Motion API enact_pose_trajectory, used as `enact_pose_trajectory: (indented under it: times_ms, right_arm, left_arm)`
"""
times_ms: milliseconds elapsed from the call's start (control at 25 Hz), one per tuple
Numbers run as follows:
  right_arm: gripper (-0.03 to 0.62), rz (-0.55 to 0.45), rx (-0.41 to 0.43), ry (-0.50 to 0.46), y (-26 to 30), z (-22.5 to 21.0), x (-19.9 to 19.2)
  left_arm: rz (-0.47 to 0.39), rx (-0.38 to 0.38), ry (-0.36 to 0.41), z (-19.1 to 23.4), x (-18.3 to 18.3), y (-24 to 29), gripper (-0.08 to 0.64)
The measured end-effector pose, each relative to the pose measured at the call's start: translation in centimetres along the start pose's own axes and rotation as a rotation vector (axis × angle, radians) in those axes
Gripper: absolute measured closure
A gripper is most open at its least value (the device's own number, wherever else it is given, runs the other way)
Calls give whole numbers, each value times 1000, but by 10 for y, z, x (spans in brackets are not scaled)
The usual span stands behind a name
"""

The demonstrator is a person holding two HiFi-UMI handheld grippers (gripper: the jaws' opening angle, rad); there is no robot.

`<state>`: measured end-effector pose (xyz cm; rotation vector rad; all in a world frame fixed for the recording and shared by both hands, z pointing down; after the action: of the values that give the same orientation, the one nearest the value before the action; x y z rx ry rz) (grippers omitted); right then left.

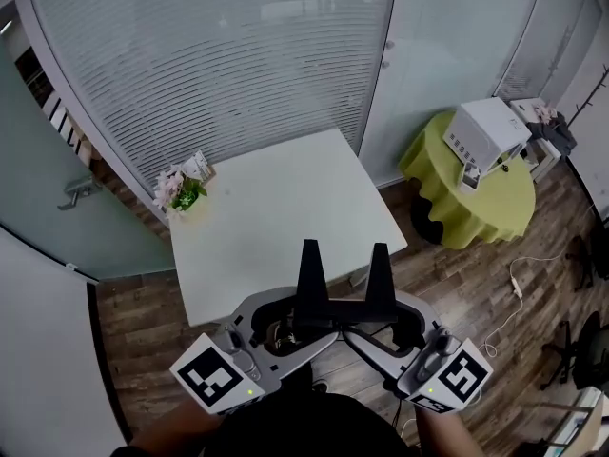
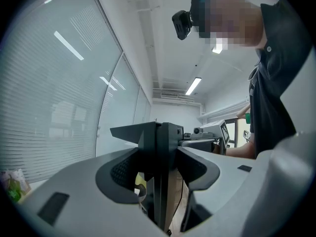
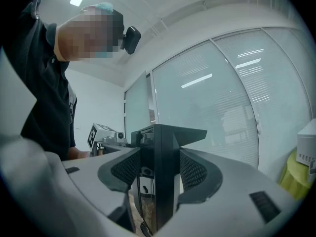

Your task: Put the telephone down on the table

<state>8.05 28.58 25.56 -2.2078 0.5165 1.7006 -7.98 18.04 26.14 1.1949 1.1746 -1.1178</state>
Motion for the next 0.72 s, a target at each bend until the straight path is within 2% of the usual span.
enact_pose_trajectory:
  times_ms: [400, 720]
  right_arm:
    - [339, 15, 5, 7, 80, -57, 8]
    - [339, 46, 13, 26, 139, -89, 7]
  left_arm:
    - [2, 7, -12, 96, -3, 9, 318]
    - [2, 25, -52, 160, -13, 4, 318]
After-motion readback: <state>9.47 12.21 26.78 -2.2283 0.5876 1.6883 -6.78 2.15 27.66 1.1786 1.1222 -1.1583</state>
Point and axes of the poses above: the fingertips, and each gripper's own axes: y forward along the fingers, z to its left, x out of its top, the point moved 9 cm from there along -y, backward along the fingers, and after that the axes turned 7 degrees about y, right-handed, at the moved point
